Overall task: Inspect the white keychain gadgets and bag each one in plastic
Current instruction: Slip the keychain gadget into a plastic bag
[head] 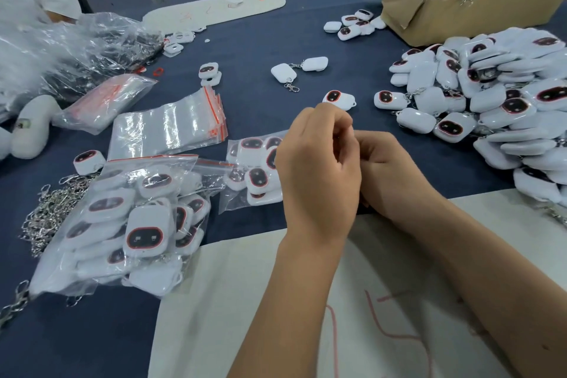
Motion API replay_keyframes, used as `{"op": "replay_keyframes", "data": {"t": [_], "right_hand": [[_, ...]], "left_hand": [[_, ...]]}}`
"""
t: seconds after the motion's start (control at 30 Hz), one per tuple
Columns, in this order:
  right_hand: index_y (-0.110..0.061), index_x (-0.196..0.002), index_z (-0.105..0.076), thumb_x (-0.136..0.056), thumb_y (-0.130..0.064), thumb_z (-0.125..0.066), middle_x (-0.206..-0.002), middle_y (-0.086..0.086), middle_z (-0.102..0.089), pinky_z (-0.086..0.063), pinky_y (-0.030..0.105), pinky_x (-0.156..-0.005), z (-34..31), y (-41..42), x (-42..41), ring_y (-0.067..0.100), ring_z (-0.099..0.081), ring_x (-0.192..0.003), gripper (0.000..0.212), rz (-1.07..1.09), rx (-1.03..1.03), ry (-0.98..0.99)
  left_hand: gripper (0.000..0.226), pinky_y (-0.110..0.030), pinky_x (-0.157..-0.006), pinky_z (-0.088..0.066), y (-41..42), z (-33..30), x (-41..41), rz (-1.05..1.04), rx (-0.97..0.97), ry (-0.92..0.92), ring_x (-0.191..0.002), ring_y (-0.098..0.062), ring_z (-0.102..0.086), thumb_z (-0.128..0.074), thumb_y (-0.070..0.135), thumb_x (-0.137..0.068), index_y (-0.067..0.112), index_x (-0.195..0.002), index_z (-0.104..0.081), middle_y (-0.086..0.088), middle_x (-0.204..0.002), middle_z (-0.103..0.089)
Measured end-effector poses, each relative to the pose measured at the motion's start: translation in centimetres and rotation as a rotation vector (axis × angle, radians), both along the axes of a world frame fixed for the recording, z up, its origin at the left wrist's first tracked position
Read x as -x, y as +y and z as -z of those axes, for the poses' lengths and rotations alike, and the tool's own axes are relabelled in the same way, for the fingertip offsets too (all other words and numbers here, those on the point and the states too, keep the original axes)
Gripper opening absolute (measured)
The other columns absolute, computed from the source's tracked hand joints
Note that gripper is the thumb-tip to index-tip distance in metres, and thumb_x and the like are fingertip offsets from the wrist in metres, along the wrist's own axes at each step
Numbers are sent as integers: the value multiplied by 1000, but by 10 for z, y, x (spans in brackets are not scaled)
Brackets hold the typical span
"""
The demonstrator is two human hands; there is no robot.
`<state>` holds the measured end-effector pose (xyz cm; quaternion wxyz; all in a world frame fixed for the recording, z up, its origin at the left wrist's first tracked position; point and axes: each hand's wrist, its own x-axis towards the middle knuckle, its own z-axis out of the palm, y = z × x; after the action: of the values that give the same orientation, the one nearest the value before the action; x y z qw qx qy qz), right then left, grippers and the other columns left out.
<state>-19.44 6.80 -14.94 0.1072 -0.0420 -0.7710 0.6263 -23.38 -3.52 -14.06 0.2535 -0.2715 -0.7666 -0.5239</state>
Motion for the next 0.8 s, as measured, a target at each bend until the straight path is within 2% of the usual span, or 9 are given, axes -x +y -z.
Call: {"op": "replay_keyframes", "data": {"t": [0.1,0.23,0.33,0.47,0.53,0.6,0.67,0.73,0.8], "right_hand": [[-14,-77,-69,-89,12,-43,-62,9,-65,-44,19,-47,1,-1,1,8,-54,-51,38,27,-138,-24],[-8,-89,-70,-90,14,-41,-77,15,-73,-52,28,-57,-2,-2,-1,24,-64,-65,36,-62,-201,-47],[-18,-90,-76,-93,10,-48,-76,2,-76,-53,21,-58,0,-3,-1,12,-67,-64,40,149,-151,68],[-17,-88,-74,-86,3,-51,-83,-8,-75,-50,32,-72,5,8,-2,12,-65,-72,31,679,-497,163],[-16,-99,-74,-87,-3,-55,-99,0,-75,-44,37,-86,7,19,-4,26,-60,-99,26,814,-752,96],[-17,-119,-70,-89,-8,-61,-124,6,-67,-36,45,-99,9,27,-5,35,-46,-125,33,806,-925,-92],[-22,-135,-62,-91,-12,-61,-140,6,-58,-29,51,-108,8,28,-5,35,-36,-137,45,733,-1006,-291],[-24,-138,-59,-91,-12,-61,-143,5,-55,-27,50,-108,8,25,-4,35,-38,-136,49,684,-1060,-345],[-22,-137,-60,-88,-8,-65,-138,6,-59,-33,48,-103,7,22,-3,35,-46,-127,51,635,-1072,-257]], "left_hand": [[14,-45,-61,-51,0,1,1,-16,-6,-1,-67,-22,-60,-66,-7,-84,6,-80,-64,-2,-74,-63],[14,-43,-64,-52,-2,1,2,-24,-31,-30,-69,-19,-61,-67,-5,-83,8,-80,-64,1,-75,-64],[9,-41,-69,-52,-3,1,4,8,14,-54,-74,-19,-62,-67,-1,-87,7,-85,-65,0,-80,-66],[5,-30,-80,-40,-5,5,5,-76,253,-26,-94,-25,-54,-62,7,-94,10,-94,-67,0,-92,-67],[16,-27,-91,-38,-6,7,6,-128,403,-55,-109,-28,-53,-58,7,-94,11,-104,-69,-2,-105,-69],[26,-30,-109,-33,-7,10,8,-126,602,-125,-129,-30,-49,-51,16,-98,14,-118,-68,-2,-128,-67],[37,-35,-120,-24,-7,14,9,-108,768,-144,-147,-29,-36,-45,31,-104,20,-136,-60,0,-151,-54],[45,-38,-122,-18,-7,16,10,-80,881,-111,-153,-27,-28,-41,41,-106,24,-145,-53,0,-161,-44],[50,-42,-125,-10,-6,17,11,-66,982,-76,-156,-26,-23,-40,45,-106,23,-150,-48,-1,-164,-38]]}}
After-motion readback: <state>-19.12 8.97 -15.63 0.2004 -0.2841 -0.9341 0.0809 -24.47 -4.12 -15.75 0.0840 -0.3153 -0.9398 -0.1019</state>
